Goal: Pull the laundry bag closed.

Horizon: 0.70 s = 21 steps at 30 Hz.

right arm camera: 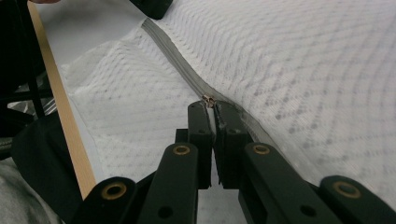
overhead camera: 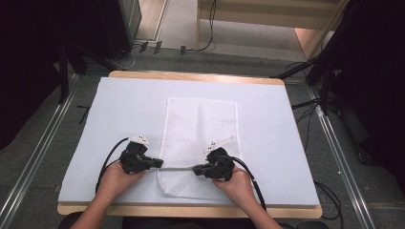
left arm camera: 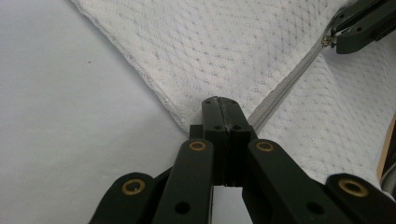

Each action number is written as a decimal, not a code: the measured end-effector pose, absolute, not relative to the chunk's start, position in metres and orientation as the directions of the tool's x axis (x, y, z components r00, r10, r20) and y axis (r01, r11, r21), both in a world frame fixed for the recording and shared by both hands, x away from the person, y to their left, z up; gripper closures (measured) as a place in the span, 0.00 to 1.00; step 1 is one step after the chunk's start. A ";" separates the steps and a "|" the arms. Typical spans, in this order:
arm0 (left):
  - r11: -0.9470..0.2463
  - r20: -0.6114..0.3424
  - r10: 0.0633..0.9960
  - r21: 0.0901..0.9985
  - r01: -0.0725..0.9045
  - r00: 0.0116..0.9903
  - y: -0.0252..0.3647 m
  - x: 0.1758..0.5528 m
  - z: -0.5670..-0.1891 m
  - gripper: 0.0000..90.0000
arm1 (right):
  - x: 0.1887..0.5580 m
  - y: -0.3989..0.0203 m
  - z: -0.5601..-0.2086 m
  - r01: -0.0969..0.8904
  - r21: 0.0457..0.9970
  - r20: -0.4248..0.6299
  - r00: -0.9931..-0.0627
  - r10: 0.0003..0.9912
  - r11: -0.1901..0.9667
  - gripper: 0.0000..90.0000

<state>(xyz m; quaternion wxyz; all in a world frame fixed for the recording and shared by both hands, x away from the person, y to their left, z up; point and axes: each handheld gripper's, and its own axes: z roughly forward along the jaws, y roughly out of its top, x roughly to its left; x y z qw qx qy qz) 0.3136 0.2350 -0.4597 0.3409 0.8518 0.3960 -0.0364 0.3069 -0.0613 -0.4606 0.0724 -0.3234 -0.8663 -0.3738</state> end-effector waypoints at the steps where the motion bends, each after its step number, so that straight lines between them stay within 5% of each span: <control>1: -0.454 -0.332 0.650 0.552 0.700 0.684 0.235 0.314 -0.460 1.00 | 0.307 -0.065 -0.461 0.615 0.603 0.365 -0.779 0.510 0.508 0.98; 21: -0.454 -0.331 0.649 0.554 0.698 0.685 0.235 0.313 -0.460 1.00 | 0.304 -0.079 -0.461 0.628 0.603 0.377 -0.768 0.518 0.493 0.98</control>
